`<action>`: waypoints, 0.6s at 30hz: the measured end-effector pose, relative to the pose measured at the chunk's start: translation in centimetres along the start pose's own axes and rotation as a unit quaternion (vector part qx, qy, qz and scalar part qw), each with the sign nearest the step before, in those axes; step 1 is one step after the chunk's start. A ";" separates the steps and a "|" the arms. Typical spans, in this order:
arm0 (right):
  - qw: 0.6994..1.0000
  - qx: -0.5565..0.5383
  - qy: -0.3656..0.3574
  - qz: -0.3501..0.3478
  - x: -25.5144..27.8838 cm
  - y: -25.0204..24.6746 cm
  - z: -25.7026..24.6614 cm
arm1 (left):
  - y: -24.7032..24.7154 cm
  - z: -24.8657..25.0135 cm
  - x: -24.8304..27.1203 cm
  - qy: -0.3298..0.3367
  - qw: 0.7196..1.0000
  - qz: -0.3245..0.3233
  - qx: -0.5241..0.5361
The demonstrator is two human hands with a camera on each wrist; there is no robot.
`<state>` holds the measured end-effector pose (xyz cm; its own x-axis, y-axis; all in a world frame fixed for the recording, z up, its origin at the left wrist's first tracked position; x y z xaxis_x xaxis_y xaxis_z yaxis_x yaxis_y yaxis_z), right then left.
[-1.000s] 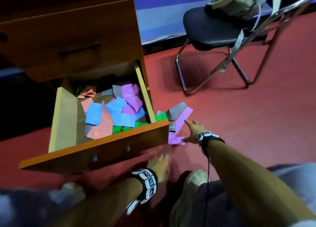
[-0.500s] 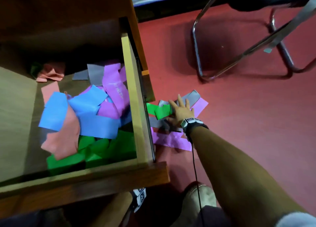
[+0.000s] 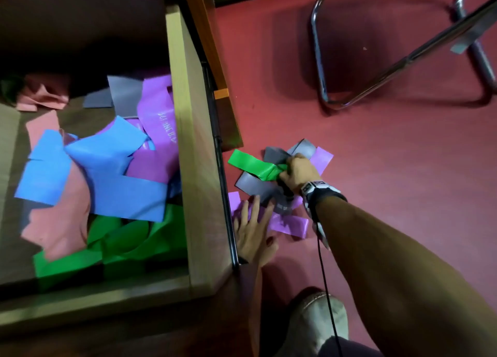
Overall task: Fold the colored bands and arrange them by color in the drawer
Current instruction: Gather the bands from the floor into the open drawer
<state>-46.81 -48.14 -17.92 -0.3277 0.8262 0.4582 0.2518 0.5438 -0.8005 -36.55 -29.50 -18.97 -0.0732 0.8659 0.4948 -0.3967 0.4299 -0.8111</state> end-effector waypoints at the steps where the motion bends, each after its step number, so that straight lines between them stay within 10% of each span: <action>1: 0.998 -0.019 0.015 0.051 0.0 -0.7 1.3 | -0.1 0.3 -0.3 0.011 1.000 0.022 -0.017; 6: 0.984 -0.058 0.082 0.150 1.1 -2.3 4.9 | 0.3 0.5 -2.0 0.032 0.996 -0.007 -0.081; 18: 0.977 -0.095 0.187 -0.035 1.6 0.4 5.4 | -0.8 2.3 -2.9 0.079 0.989 -0.003 -0.121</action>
<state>-52.11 -47.40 -19.65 -0.0030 0.7633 0.6461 0.4161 0.5884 -0.6933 -38.11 -32.95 -19.11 0.0807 0.8837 0.4611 -0.1644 0.4681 -0.8683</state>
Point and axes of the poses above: each hand's wrist, its own x-axis away from the middle knuckle, its own y-axis out of the palm, z = x × y, the point moved 7 cm from there along -x, towards the middle knuckle, and after that the axes turned 3 degrees about -z, right-handed, at the moved point
